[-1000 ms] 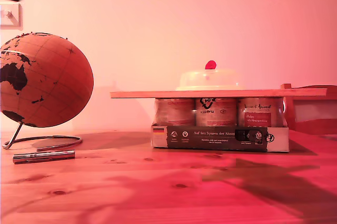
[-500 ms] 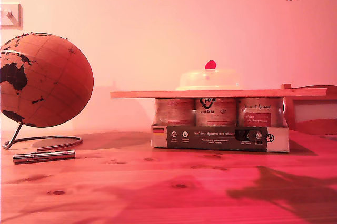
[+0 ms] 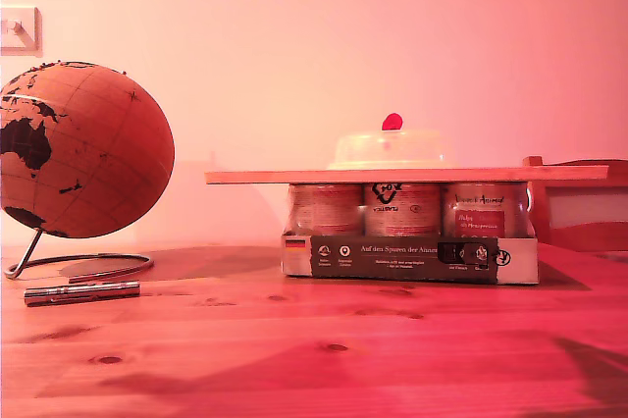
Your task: Pick up the plastic microwave lid and place it on the shelf behind you
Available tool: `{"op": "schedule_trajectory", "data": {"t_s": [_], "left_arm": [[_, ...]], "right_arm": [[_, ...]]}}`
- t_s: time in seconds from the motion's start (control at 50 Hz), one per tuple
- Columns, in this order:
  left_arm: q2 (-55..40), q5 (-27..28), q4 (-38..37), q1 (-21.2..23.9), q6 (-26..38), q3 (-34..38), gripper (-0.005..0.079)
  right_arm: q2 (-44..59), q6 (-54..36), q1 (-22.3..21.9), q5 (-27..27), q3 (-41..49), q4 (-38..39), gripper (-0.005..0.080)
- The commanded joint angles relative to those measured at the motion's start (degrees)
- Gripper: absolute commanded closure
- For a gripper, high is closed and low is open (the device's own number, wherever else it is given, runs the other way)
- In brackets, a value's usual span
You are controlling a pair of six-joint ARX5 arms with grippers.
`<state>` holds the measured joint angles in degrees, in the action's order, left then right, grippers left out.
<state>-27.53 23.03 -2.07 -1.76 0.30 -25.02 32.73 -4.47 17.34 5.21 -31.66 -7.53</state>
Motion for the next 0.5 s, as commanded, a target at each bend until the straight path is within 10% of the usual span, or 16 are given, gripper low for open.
{"op": "schedule_trajectory", "data": {"t_s": [0.0,0.48], "left_arm": [[1.6,-1.05,0.44,0.48,-0.5,2.62,0.0764],[12.26,-3.8,-2.84,0.72,-1.01,4.68,0.0764]], "right_arm": [[-2.21,-0.37,0.26,0.57,2.82,0.22,0.0764],[-15.52,0.37,0.26,1.29,5.95,-6.23,0.0764]]}}
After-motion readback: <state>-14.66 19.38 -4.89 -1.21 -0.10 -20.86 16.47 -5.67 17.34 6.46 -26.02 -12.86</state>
